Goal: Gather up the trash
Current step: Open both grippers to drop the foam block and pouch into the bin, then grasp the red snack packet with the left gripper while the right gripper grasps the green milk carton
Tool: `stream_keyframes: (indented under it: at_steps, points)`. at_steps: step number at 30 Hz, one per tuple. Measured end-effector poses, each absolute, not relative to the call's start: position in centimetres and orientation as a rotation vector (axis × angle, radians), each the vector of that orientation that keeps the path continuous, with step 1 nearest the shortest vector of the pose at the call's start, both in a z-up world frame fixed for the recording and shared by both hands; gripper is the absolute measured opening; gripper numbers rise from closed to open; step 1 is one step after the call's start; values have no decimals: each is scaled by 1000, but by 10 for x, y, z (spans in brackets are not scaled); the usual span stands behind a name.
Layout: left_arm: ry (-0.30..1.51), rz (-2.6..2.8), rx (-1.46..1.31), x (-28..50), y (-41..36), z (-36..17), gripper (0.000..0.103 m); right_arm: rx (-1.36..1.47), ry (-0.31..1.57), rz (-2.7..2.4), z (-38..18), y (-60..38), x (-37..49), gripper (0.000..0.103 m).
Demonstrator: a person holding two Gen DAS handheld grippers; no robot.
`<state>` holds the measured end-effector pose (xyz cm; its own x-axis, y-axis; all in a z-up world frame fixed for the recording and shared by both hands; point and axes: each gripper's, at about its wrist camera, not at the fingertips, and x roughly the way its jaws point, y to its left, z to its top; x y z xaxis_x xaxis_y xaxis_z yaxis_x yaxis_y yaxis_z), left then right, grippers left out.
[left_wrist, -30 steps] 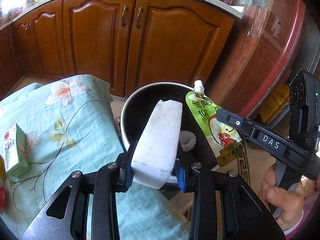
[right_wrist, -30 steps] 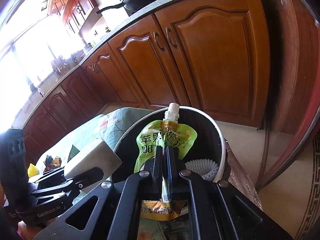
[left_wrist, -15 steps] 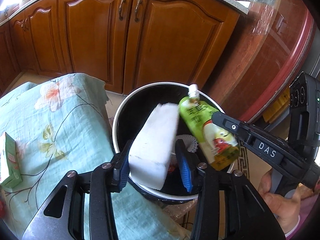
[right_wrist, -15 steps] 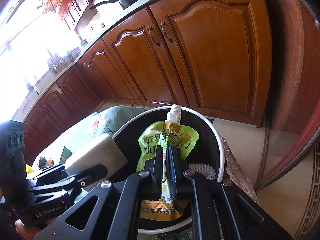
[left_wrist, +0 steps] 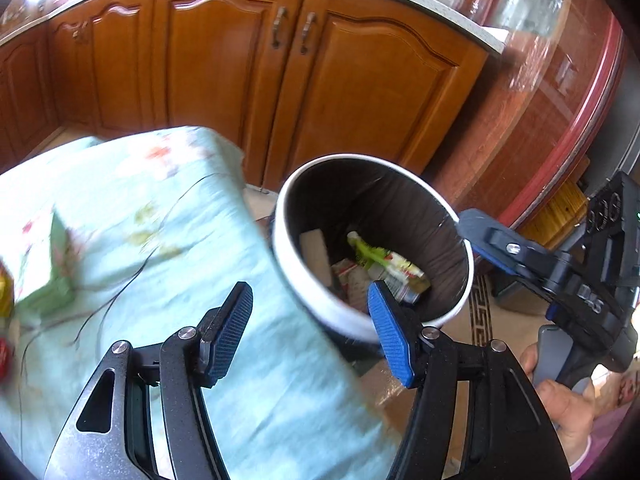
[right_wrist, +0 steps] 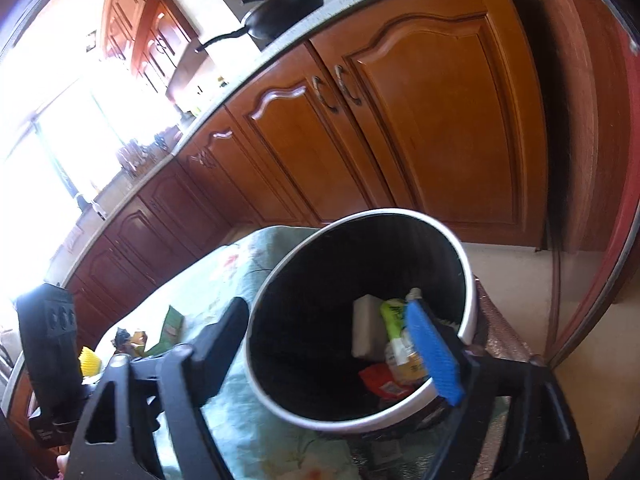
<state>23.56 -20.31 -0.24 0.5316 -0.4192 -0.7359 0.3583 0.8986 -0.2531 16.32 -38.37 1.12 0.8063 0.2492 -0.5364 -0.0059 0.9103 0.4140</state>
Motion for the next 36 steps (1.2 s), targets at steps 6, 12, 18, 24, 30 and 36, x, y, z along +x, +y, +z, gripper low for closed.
stream_keyframes:
  at_steps: [6,12,18,24,30,36]
  points:
    - [883,-395,-121,206,-150,-8,62,391,635,194,5,-345,144,90]
    - [876,-303,-208,179,-92,-16,62,368,688,275,-7,-301,137,90]
    - [880,-233,-252,161,-46,-23,62,335,754,350,-21,-259,136,90]
    - [872,-166,-302,145,-1,-28,62,303,794,392,-28,-227,132,90]
    - [852,-119,-312,136,25,-30,62,278,826,421,-34,-203,138,90]
    - [835,-90,-312,133,44,-29,62,252,848,451,-36,-178,150,90]
